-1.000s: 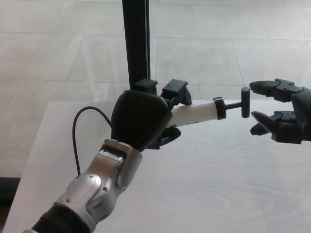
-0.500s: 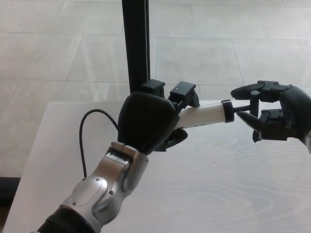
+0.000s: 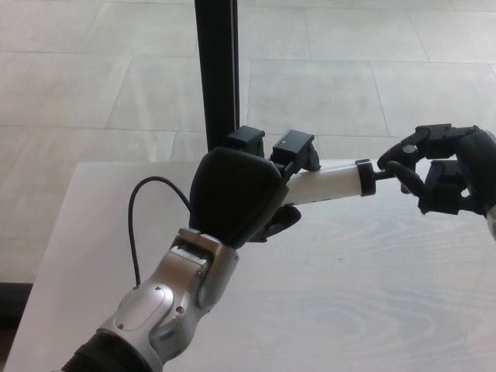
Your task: The robot uses its left hand to lift the air pump kept on the middle of the desk and use the right hand to pull out the handle
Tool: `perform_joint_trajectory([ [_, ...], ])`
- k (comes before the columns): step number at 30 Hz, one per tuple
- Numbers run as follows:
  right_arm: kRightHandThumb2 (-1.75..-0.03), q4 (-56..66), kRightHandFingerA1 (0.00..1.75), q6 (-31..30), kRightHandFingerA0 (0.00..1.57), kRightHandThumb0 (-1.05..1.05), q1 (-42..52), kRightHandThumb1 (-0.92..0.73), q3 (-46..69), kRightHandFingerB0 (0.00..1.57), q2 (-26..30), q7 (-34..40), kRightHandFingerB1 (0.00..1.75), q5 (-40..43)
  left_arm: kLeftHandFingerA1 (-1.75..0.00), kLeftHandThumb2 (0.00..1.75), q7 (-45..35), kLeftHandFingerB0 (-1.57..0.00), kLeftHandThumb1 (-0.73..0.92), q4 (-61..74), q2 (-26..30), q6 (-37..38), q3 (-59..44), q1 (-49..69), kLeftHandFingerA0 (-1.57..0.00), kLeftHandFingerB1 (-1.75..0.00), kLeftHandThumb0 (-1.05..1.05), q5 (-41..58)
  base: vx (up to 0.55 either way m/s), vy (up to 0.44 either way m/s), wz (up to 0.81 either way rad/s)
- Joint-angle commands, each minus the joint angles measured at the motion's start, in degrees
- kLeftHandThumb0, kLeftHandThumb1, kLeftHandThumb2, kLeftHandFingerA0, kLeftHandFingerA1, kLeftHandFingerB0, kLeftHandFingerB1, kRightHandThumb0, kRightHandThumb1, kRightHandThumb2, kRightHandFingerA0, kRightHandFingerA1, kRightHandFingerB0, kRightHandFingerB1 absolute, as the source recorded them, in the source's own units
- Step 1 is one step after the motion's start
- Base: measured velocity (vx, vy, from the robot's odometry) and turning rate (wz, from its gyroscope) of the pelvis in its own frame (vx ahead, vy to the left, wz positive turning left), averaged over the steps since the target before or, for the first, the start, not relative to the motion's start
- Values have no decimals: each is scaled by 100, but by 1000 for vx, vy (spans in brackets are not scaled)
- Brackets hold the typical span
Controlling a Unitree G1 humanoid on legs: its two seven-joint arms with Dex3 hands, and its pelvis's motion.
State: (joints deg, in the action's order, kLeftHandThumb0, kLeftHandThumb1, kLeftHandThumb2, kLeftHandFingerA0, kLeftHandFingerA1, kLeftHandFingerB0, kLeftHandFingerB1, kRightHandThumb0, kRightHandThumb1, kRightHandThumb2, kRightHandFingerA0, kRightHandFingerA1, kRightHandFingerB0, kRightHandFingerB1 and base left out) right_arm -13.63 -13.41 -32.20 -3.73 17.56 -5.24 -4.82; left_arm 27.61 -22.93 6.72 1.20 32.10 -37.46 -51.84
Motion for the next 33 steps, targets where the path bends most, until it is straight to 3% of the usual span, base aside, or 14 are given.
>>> perform_joint_trajectory([
  [1, -85, -65, 175, 203, 89, -14, -39, -63, 69, 92, -33, 148, 107, -167, -175, 89, 172, -62, 59, -15, 17, 82, -35, 21, -81, -152, -9, -61, 0, 0, 0],
  [4, -87, -132, 175, 286, 89, -13, 3, -63, 78, 91, -38, 168, 110, -197, -171, 91, 258, -68, 59, -65, 4, 105, -32, -4, -75, -152, -15, -74, 0, 0, 0],
  [5, -87, -127, 175, 301, 89, -13, 12, -62, 85, 91, -33, 159, 109, -197, -175, 88, 261, -63, 60, -67, -14, 67, -32, -8, -83, -152, -11, -85, 0, 0, 0],
  [6, -87, -150, 175, 332, 88, -13, 14, -62, 91, 90, -36, 154, 109, -198, -172, 89, 211, -67, 60, -33, -12, 35, -32, -8, -75, -154, -16, -91, 0, 0, 0],
  [9, -84, -176, 174, 355, 86, -14, 31, -61, 115, 91, -47, 185, 107, -229, -175, 91, 177, -62, 58, -18, 4, 78, -44, 9, -81, -152, -10, -51, 0, 0, 0],
  [10, -87, -205, 172, 401, 86, -13, 34, -61, 130, 91, -57, 220, 106, -248, -172, 94, 242, -65, 58, -72, 18, 201, -66, 16, -72, -152, -15, 17, 0, 0, 0],
  [13, -88, -246, 167, 471, 86, -14, 31, -60, 69, 90, -18, 381, 114, -463, -171, 93, 173, -65, 59, -46, 13, 158, -85, 29, -72, -153, -15, 33, 0, 0, 0],
  [14, -96, -271, 157, 556, 106, -17, 43, -54, 66, 92, 13, 380, 119, -491, -172, 94, 227, -67, 58, -64, 10, 155, -90, 25, -73, -153, -14, 14, 0, 0, 0],
  [15, -101, -309, 166, 659, 86, -15, 68, -56, 51, 85, 67, 398, 129, -560, -172, 93, 249, -65, 57, -81, 2, 172, -91, 34, -80, -152, -10, 24, 0, 0, 0],
  [21, -95, -279, 173, 669, 88, -20, 98, -53, 17, 82, 115, 541, 148, -815, -175, 91, 284, -63, 58, -70, 15, 186, -91, 86, -82, -153, -8, 5, 0, 0, 0],
  [25, -96, -280, 172, 616, 89, -18, 101, -52, 88, 85, 142, 586, 140, -846, -173, 95, 230, -65, 58, -56, 130, 303, -129, 120, -73, -153, -15, 58, 0, 0, 0],
  [27, -96, -308, 173, 616, 89, -18, 133, -50, 161, 88, 169, 629, 135, -835, -174, 101, 395, -65, 52, -138, 178, 443, -184, 138, -83, -151, -9, 102, 0, 0, 0],
  [29, -96, -335, 173, 648, 88, -19, 145, -50, 214, 87, 177, 641, 135, -819, -175, 102, 401, -66, 54, -155, 191, 486, -238, 160, -77, -160, -15, 142, 0, 0, 0],
  [33, -98, -423, 170, 721, 87, -17, 162, -52, 347, 87, 293, 622, 129, -826, -175, 99, 318, -69, 55, -22, 322, 425, -309, 285, -80, -156, -15, 69, 0, 0, 0],
])
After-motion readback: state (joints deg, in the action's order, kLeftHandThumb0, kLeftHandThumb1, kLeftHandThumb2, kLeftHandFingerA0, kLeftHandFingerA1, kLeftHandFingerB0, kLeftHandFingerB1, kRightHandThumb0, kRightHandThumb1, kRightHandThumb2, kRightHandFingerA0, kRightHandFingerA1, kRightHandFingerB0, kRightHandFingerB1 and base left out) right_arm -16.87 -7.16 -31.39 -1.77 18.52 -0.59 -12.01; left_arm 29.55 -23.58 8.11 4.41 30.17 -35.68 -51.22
